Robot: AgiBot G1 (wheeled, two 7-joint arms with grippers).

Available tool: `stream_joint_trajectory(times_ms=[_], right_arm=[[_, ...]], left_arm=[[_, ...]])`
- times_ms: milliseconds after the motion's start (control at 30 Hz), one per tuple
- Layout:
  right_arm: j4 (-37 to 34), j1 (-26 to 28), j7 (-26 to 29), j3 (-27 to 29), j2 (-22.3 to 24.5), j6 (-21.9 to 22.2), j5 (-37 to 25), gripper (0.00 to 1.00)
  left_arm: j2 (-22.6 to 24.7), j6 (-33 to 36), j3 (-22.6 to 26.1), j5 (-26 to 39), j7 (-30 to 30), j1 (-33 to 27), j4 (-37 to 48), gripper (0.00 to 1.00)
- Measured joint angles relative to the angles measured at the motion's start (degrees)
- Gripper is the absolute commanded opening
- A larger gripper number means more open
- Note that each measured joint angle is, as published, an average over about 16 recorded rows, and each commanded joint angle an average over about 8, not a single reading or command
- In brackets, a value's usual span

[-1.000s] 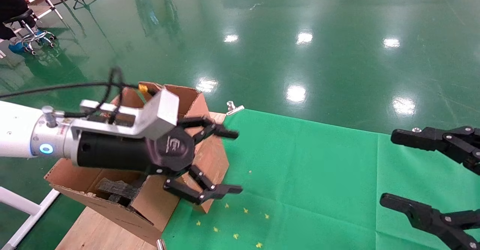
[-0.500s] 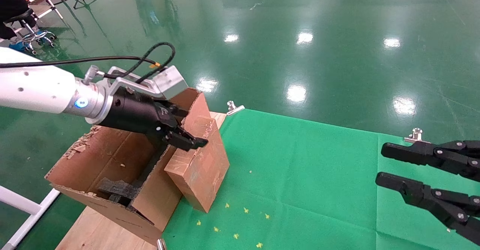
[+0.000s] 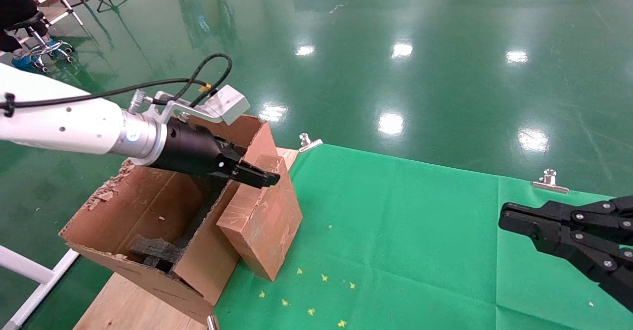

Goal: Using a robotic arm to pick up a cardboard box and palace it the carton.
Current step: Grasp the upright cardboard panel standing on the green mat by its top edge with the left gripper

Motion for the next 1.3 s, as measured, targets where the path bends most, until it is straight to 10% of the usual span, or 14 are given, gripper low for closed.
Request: stream_joint_trajectory(times_ms=[333,533,633,833,1300], right_arm=[[0.0,0.0,0.0,0.0,0.0,0.0,0.0,0.03],[0.0,0.0,0.0,0.0,0.0,0.0,0.0,0.71],[0.0,0.0,0.0,0.0,0.0,0.0,0.0,1.0],[0.0,0.0,0.0,0.0,0.0,0.0,0.0,1.0],[0.0,0.0,0.0,0.0,0.0,0.0,0.0,1.0]], left_arm=[[-0.3,-3.0,0.3,0.7,-2.5,4.3,-0.1,1.0],[-0.5,-4.3,0.1,0.3,-2.8,5.8,-0.1,0.98],[-0.5,-4.7,0.0,0.1,-2.7,6.0,-0.1,0.64],[-0.6,-4.8,-0.1,0.1,-2.6,6.1,-0.1,0.0],[-0.6,-4.4,0.0,0.1,-2.8,5.9,-0.1,0.0]])
